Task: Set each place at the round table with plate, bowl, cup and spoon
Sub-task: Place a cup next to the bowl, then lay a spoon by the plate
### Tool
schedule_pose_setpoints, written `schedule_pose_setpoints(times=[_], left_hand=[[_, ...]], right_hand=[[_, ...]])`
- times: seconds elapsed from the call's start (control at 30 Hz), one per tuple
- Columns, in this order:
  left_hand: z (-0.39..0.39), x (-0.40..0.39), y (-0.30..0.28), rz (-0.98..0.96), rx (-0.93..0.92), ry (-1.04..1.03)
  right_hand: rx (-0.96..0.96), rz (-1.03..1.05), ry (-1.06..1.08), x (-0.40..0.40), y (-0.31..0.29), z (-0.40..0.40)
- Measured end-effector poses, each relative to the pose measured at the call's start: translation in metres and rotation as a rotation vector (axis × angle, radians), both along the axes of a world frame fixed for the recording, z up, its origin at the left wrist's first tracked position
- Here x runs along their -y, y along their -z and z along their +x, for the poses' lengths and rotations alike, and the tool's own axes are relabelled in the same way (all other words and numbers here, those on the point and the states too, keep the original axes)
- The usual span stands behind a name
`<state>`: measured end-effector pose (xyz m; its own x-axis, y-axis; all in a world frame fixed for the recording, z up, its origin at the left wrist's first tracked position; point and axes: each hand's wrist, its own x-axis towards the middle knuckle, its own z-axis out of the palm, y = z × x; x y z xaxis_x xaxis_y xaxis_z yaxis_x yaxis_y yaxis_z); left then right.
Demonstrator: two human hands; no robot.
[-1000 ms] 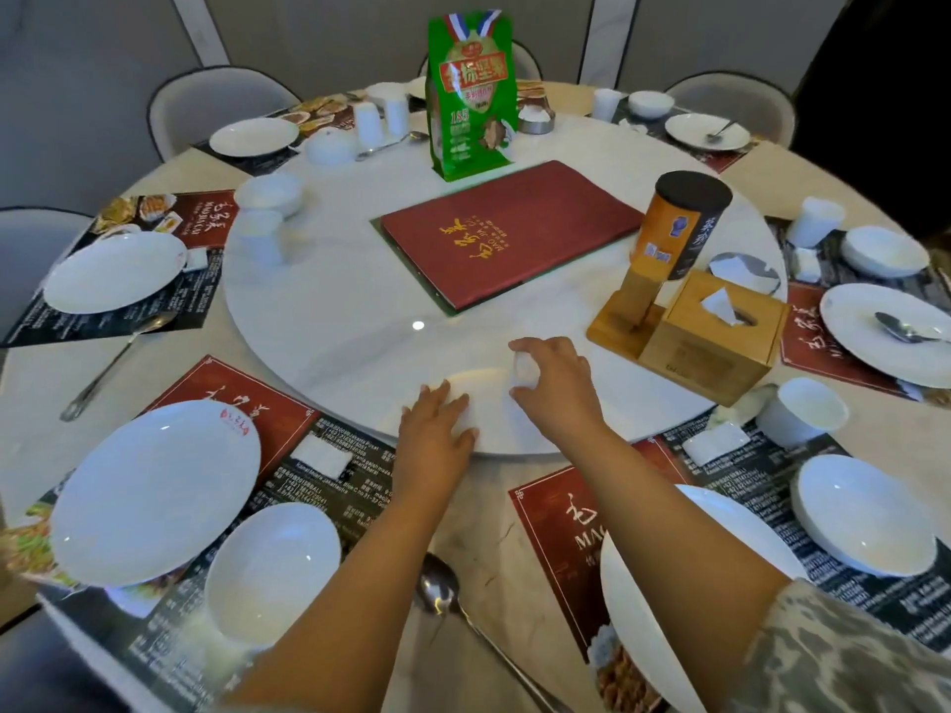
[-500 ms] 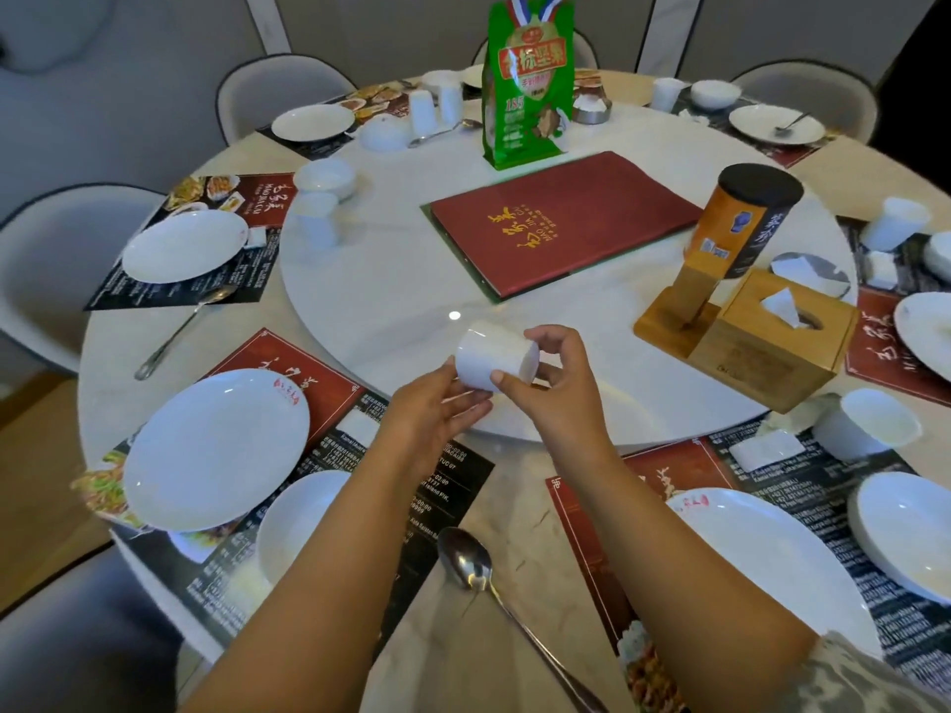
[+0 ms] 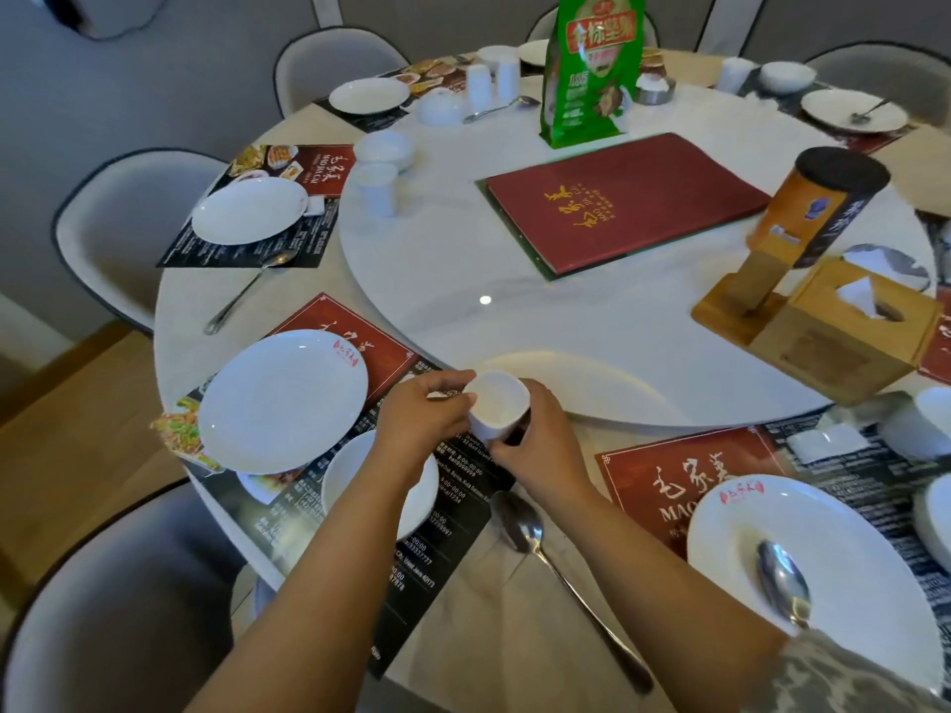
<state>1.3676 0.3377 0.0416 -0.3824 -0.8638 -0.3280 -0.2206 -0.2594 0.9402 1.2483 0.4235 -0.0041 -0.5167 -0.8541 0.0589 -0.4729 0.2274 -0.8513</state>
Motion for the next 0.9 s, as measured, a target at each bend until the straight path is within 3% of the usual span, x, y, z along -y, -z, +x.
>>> schedule_pose_setpoints(times=[0.23, 0.47, 0.6, 0.7, 0.9], left_hand=[[0.011, -0.001, 0.013, -0.086, 0.104, 0.029], [0.023, -0.010, 0.005, -0.387, 0.347, 0.195], [0.048, -0.059, 0.012, -0.658, 0.259, 0.275], [0.079, -0.102, 0.033, -0.812, 0.247, 0.478], [0.118, -0.144, 0.076, -0.843, 0.481, 0.598]], right_hand=[[0.004, 0.007, 0.024, -0.003, 0.007, 0.015], [0.070, 0.040, 0.102, -0.016, 0.000, 0.028], [-0.078, 0.184, 0.246, -0.054, -0.004, 0.040], [-0.150, 0.234, 0.338, -0.092, 0.000, 0.053], [-0.327, 0.309, 0.462, -0.146, 0.012, 0.082]])
